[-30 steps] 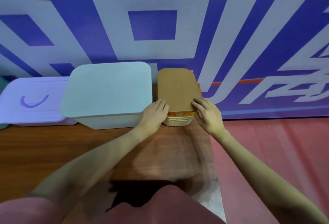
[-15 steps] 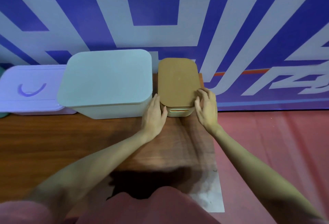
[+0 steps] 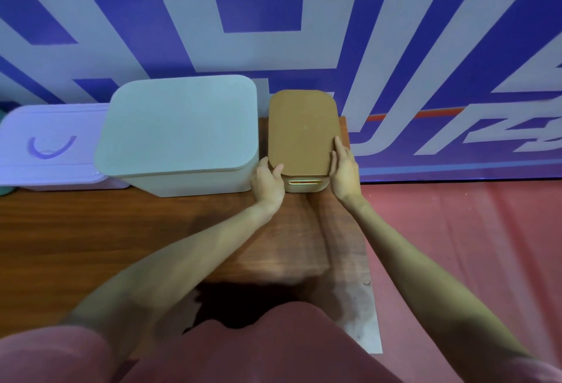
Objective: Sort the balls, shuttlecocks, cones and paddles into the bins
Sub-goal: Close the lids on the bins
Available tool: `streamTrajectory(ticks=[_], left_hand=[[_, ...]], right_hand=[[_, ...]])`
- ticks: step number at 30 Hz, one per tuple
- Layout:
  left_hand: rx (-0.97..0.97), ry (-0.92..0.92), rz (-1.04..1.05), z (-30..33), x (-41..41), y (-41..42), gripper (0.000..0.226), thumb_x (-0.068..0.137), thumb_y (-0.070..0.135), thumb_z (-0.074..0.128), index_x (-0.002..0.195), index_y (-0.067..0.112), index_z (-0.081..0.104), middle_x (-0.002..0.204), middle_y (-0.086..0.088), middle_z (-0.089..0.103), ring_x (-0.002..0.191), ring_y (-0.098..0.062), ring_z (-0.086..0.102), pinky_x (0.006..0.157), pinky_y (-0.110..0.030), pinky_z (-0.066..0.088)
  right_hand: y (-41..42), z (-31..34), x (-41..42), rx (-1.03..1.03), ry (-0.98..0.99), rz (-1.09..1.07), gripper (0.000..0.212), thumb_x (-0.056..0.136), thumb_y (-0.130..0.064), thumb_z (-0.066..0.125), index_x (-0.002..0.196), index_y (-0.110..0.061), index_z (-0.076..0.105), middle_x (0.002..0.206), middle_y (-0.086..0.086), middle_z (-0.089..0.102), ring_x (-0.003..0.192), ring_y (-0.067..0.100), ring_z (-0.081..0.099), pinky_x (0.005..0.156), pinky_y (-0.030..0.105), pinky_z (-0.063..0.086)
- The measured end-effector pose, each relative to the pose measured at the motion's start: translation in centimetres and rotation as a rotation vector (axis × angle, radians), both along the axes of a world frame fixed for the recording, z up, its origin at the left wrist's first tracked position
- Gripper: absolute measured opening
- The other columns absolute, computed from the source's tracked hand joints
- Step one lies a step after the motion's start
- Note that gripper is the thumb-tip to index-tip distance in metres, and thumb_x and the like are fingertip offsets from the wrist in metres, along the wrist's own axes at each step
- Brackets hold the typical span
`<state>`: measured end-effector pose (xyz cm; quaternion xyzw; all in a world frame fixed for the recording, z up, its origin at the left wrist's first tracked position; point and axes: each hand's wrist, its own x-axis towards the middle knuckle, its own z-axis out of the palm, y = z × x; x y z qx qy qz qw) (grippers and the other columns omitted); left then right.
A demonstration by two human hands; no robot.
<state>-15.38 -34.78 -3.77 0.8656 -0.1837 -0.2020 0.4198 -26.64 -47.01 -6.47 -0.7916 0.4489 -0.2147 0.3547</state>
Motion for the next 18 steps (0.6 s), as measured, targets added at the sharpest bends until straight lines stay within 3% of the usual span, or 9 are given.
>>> streamTrajectory(ticks=[7, 10, 12, 14, 16, 18], left_hand=[[-0.135, 0.098, 0.051, 0.1, -0.5, 0.1, 0.025, 0.093, 0.009, 0.056, 0.117, 0.002, 0.059, 0.108, -0.012, 0.066, 0.091, -0.018, 0.056, 0.093, -0.035, 0.048], [-0.151, 0.106, 0.035, -0.1, -0.6, 0.2, 0.038, 0.094, 0.011, 0.054, 0.132, 0.006, 0.049, 0.117, -0.008, 0.062, 0.107, -0.021, 0.057, 0.101, -0.038, 0.044], [-0.13, 0.005, -0.059, -0.4, -0.6, 0.4, 0.048, 0.096, 0.011, 0.049, 0.143, 0.013, 0.038, 0.131, -0.01, 0.056, 0.12, -0.023, 0.053, 0.105, -0.029, 0.039], [-0.03, -0.168, -0.227, -0.7, -0.8, 0.7, 0.045, 0.1, 0.01, 0.042, 0.145, 0.014, 0.037, 0.136, -0.019, 0.048, 0.124, -0.029, 0.048, 0.102, -0.02, 0.033], [0.129, -0.332, -0.389, -0.9, -1.2, 1.3, 0.046, 0.102, 0.021, 0.037, 0.148, 0.014, 0.031, 0.147, -0.03, 0.027, 0.135, -0.04, 0.033, 0.11, -0.03, 0.027], [0.286, -0.45, -0.505, -1.2, -1.3, 1.9, 0.054, 0.102, 0.032, 0.036, 0.151, 0.015, 0.021, 0.153, -0.033, 0.002, 0.142, -0.042, 0.014, 0.116, -0.038, 0.018]], right_hand=[[0.0, 0.2, -0.2, -0.039, 0.087, 0.048, 0.047, 0.103, -0.027, 0.029, 0.148, -0.016, 0.024, 0.141, 0.013, 0.041, 0.12, 0.03, 0.048, 0.092, 0.039, 0.045], [-0.1, 0.1, -0.5, 0.008, 0.098, 0.098, 0.052, 0.102, -0.032, 0.033, 0.15, -0.016, 0.019, 0.144, 0.013, 0.034, 0.124, 0.031, 0.045, 0.096, 0.038, 0.043], [-0.7, 0.2, -0.7, -0.029, 0.149, 0.155, 0.058, 0.1, -0.037, 0.036, 0.149, -0.011, 0.018, 0.15, 0.018, 0.023, 0.136, 0.033, 0.033, 0.105, 0.042, 0.039], [-1.4, 0.5, -0.9, -0.216, 0.245, 0.23, 0.065, 0.098, -0.042, 0.039, 0.146, -0.001, 0.023, 0.154, 0.022, 0.013, 0.143, 0.033, 0.019, 0.112, 0.043, 0.031], [-1.8, 0.8, -1.2, -0.37, 0.338, 0.36, 0.069, 0.097, -0.047, 0.038, 0.145, 0.001, 0.026, 0.156, 0.021, 0.013, 0.144, 0.032, 0.018, 0.116, 0.044, 0.025], [-1.8, 0.9, -1.6, -0.406, 0.417, 0.466, 0.068, 0.096, -0.051, 0.033, 0.149, -0.01, 0.021, 0.157, 0.018, 0.01, 0.146, 0.03, 0.011, 0.118, 0.045, 0.017]])
